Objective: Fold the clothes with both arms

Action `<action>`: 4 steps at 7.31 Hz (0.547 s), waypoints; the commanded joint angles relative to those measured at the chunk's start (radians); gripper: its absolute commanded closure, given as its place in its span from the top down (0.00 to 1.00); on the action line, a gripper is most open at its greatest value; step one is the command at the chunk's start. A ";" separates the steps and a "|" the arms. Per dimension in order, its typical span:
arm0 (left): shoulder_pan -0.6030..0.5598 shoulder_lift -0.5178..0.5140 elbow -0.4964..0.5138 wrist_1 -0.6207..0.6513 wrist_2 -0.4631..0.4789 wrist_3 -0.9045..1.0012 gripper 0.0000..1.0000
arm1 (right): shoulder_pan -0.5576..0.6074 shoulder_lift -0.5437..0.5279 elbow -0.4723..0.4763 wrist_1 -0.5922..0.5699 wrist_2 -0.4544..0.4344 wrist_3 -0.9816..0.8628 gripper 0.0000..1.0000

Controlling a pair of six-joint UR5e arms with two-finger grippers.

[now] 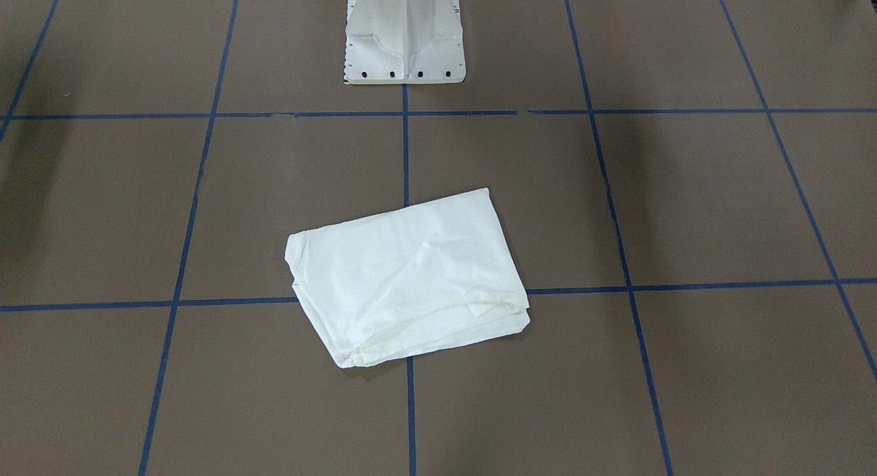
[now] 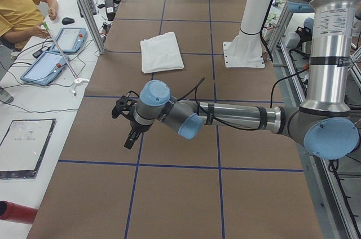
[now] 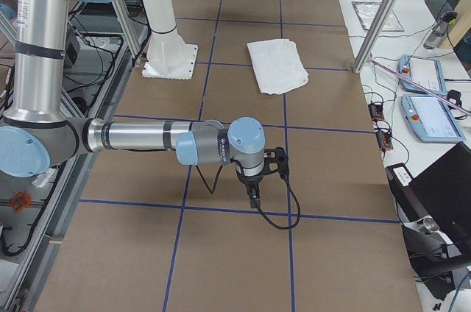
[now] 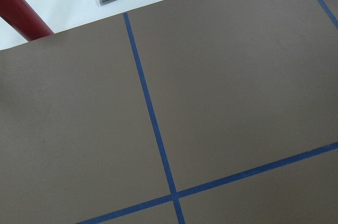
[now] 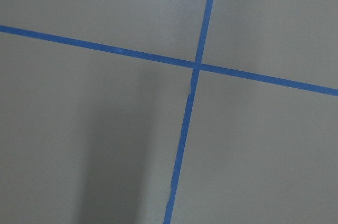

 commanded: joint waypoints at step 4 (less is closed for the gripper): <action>0.000 -0.002 0.010 -0.003 0.001 -0.001 1.00 | 0.000 0.000 -0.002 0.000 0.001 -0.007 1.00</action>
